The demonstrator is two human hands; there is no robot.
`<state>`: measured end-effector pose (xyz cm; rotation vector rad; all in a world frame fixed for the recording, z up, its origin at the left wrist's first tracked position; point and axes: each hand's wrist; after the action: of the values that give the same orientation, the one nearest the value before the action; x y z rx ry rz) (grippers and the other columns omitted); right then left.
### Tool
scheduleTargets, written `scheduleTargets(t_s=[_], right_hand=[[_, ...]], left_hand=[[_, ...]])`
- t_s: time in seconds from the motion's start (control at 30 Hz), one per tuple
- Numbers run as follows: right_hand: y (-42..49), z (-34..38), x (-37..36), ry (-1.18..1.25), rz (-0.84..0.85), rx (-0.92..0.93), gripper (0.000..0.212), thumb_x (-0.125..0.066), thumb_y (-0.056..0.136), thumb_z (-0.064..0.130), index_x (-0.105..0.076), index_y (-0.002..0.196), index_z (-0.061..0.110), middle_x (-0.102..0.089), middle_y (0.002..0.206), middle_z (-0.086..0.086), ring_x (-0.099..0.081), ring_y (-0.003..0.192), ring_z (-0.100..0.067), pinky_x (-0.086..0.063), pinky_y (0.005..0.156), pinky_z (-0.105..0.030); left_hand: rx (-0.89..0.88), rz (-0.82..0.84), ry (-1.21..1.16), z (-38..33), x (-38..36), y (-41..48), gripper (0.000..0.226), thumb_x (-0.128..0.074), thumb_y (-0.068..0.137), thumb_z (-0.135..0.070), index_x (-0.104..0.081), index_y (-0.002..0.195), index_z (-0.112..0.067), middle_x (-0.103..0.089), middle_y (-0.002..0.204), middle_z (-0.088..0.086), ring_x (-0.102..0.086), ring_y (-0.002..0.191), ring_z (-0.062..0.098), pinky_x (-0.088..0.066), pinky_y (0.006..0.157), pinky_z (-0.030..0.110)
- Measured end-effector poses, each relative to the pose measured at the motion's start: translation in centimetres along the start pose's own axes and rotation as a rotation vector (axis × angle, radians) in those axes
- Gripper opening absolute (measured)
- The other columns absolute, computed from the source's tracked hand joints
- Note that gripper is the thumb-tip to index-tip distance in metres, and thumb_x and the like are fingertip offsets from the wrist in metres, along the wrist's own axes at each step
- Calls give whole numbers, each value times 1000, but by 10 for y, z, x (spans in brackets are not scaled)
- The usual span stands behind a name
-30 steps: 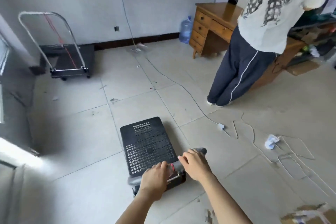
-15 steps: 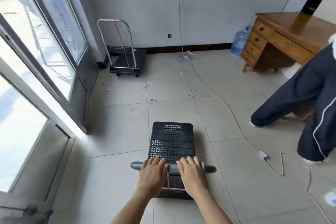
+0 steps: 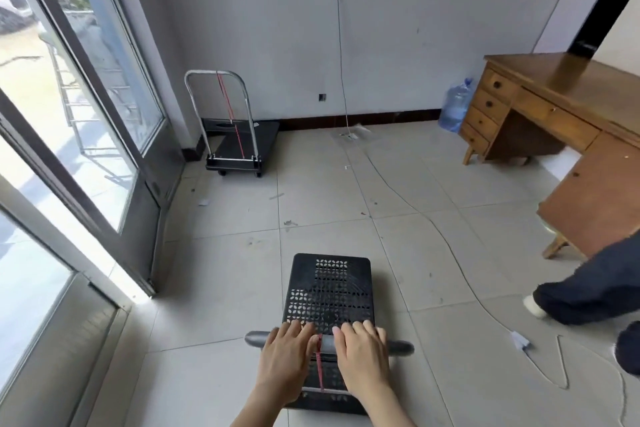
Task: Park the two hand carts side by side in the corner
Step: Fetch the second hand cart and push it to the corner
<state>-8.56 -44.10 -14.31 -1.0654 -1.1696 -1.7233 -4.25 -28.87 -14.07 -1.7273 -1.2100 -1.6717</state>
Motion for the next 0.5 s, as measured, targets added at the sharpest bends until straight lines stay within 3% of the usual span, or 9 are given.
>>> scheduleTargets(t_s=[0.13, 0.3, 0.4, 0.5], right_hand=[[44, 2, -14, -19, 15, -13, 36, -40, 85, 38, -53, 55, 25, -56, 56, 7, -53, 60, -18, -25, 63, -34], [109, -1, -39, -66, -3, 0, 33, -43, 79, 41, -51, 51, 25, -51, 51, 8, -53, 56, -17, -23, 60, -32], [144, 3, -54, -82, 15, -5, 33, -42, 78, 42, -51, 51, 25, -52, 51, 9, -53, 55, -16, -22, 59, -32], [172, 8, -66, -81, 40, -7, 33, -42, 79, 42, -51, 52, 26, -52, 52, 9, -52, 56, -16, -22, 59, -33]], left_hand=[[9, -21, -33, 22, -15, 40, 38, -8, 100, -45, -37, 80, -34, -51, 70, -15, -51, 63, 9, -41, 61, 23], [48, -161, -33, 50, -35, 100, 40, -8, 99, -48, -39, 81, -31, -55, 63, -7, -51, 60, 13, -29, 63, 32], [43, -216, -27, 69, -41, 133, 41, -9, 99, -49, -37, 78, -30, -54, 61, -7, -41, 66, 13, -28, 63, 34], [33, -205, -40, 87, -50, 157, 40, -9, 99, -49, -39, 79, -30, -53, 62, -8, -44, 65, 13, -29, 63, 32]])
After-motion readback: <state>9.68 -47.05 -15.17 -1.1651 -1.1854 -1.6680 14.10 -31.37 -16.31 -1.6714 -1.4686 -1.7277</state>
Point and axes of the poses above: each hand's wrist, its own y-axis towards the middle knuckle, its own x-axis out of the back of the hand, z = x × y
